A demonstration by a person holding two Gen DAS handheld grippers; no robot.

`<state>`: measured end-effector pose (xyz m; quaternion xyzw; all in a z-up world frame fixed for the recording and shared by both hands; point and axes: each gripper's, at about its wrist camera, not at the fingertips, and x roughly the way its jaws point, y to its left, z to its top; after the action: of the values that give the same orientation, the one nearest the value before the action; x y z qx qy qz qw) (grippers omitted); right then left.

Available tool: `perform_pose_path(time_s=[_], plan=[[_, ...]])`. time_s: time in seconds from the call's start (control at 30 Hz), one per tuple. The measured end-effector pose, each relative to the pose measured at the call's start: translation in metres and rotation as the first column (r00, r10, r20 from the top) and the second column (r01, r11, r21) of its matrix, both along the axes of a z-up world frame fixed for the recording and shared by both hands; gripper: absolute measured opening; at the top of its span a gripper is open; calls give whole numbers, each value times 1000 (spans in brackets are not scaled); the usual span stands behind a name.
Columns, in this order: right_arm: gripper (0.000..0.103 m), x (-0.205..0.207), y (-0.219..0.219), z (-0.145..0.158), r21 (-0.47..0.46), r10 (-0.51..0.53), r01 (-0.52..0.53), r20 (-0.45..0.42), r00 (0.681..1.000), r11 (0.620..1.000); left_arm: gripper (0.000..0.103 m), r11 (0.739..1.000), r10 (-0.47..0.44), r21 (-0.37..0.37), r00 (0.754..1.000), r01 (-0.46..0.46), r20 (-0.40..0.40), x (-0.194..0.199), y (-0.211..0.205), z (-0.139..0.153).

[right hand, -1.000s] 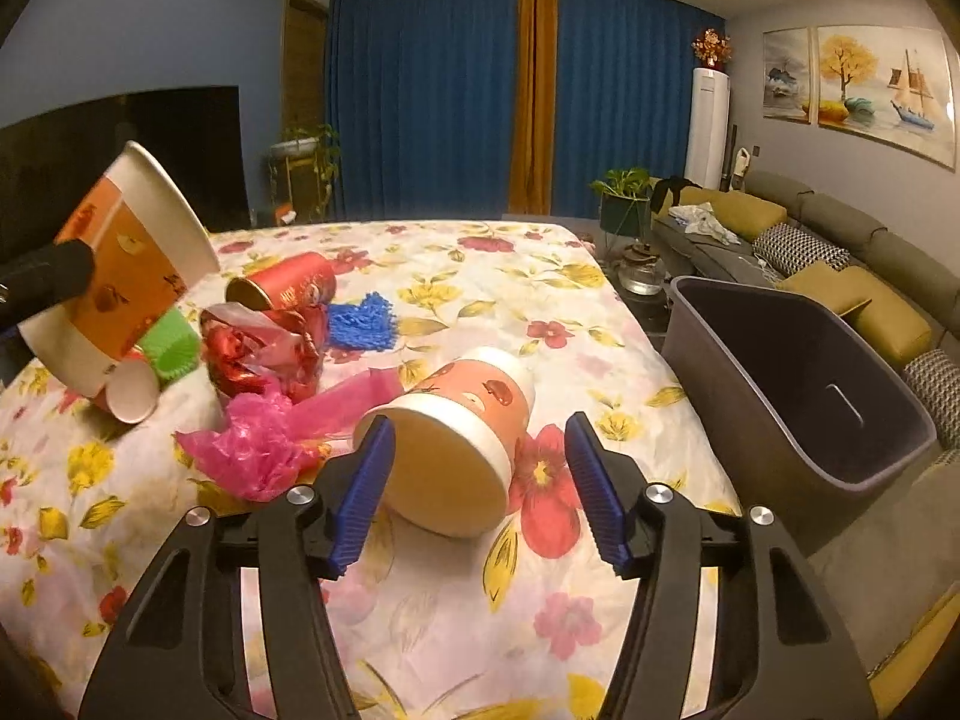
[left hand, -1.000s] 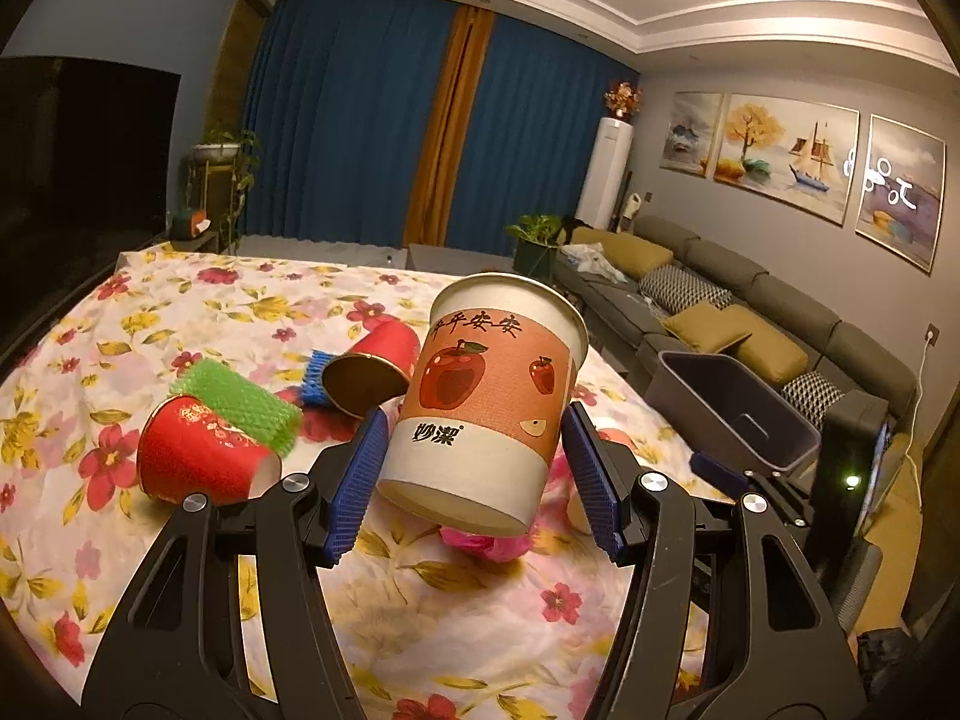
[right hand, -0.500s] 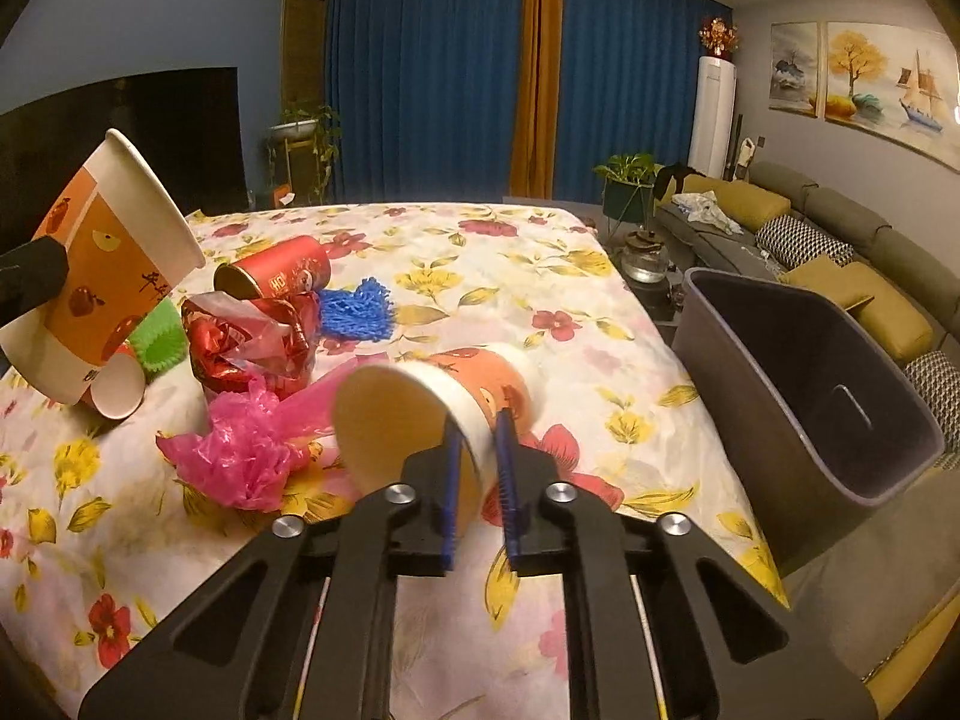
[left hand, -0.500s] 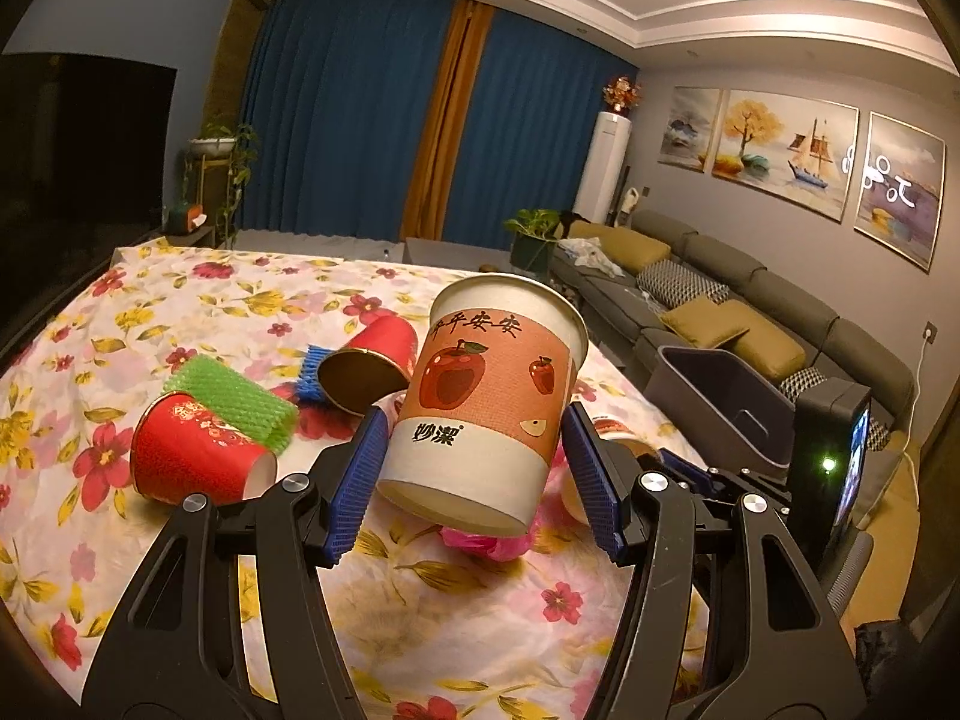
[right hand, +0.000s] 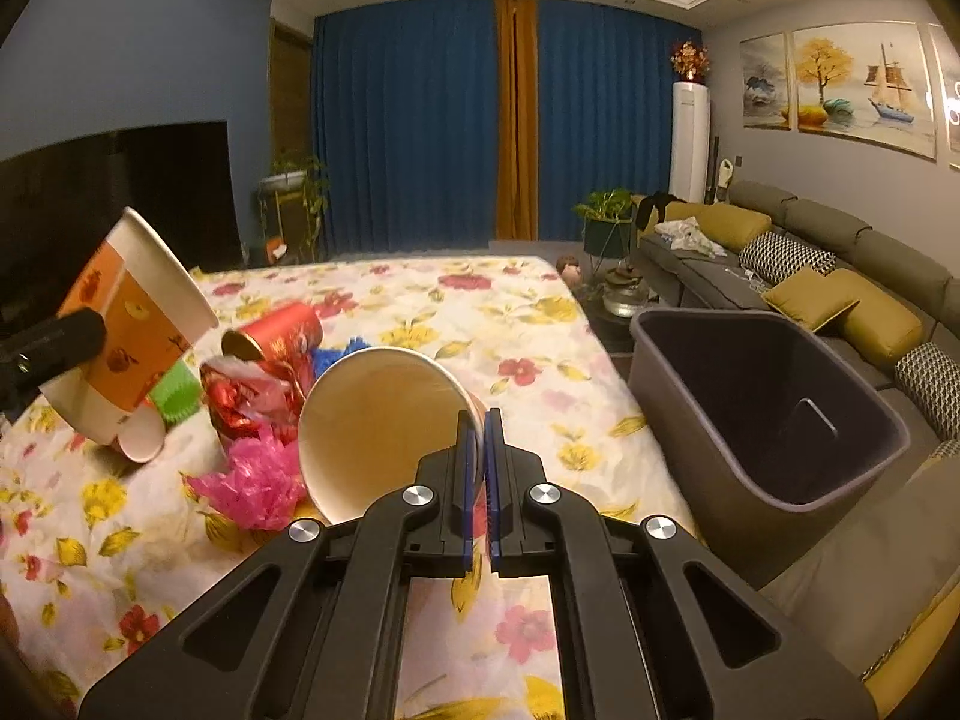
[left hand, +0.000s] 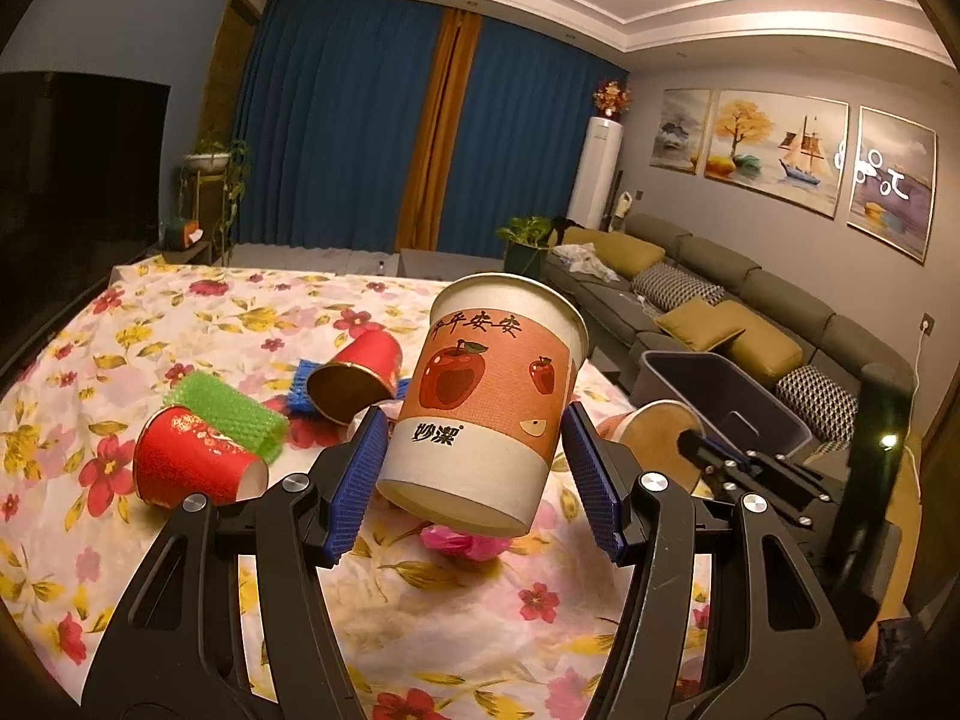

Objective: Collect trash
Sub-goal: 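Carry both paper cups with both tools over the grey bin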

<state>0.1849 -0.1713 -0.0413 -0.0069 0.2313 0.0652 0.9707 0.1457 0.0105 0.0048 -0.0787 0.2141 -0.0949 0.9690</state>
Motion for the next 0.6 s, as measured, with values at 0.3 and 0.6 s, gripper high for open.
perform_pose_path(time_s=[0.3, 0.6], plan=[[4, -28, -24, 26, 55, -9, 5, 64, 998, 998, 59, 999, -35, 23, 998, 34, 51, -11, -22, 14], [4, -48, -57, 46, 92, -51, 41, 111, 993, 995, 59, 994, -95, 59, 992, 90, 84, -10, -58, 25]])
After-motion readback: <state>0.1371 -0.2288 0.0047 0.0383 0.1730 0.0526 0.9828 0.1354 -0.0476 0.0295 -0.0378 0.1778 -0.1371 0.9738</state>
